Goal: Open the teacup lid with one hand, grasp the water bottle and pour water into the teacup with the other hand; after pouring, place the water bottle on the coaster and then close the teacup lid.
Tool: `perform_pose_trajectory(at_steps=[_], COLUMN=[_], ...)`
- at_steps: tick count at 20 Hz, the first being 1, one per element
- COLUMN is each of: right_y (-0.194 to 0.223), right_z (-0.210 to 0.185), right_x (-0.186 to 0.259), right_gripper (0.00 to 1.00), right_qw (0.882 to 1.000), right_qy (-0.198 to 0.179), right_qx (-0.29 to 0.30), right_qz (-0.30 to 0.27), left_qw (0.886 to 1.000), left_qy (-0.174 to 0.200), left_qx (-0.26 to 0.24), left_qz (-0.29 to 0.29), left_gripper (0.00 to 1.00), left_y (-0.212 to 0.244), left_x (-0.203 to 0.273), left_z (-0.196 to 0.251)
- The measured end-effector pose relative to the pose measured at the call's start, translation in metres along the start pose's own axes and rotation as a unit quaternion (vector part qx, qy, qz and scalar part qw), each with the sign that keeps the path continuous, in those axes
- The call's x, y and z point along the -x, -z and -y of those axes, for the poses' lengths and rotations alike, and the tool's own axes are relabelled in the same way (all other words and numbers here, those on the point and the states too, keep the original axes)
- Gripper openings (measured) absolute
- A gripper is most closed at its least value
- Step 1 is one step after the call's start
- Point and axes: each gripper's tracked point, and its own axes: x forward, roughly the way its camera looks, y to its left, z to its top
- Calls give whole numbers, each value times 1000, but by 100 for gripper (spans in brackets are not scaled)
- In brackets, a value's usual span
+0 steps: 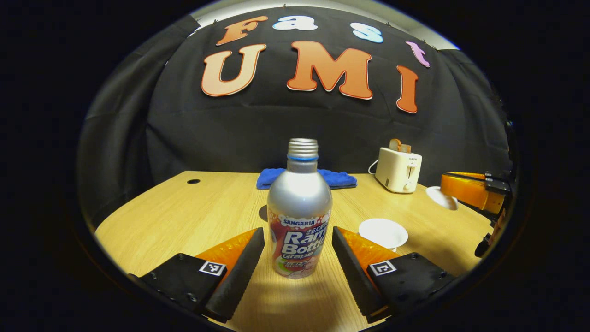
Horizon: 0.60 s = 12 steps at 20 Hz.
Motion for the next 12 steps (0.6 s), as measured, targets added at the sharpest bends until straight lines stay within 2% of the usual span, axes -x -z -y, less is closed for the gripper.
perform_pose_trajectory(at_steps=[7,8,9,10,12], right_y=[0,0,0,0,0], right_z=[27,29,32,33,35], right_x=[14,16,17,18,18], right_gripper=[20,20,20,20,20], right_qw=[1000,1000,1000,999,999], right_qy=[24,27,30,31,32], right_qx=[-5,-6,-9,-11,-13], right_qz=[3,4,4,4,4], left_qw=[999,998,999,998,998], left_qy=[-20,-23,-25,-25,-36], left_qx=[0,0,-2,-4,-19], left_qz=[-47,-53,-48,-49,-46], left_gripper=[98,94,85,89,87], left_y=[21,24,20,20,20], left_x=[-18,-18,-16,-16,-16], left_z=[-8,-8,-7,-6,-11])
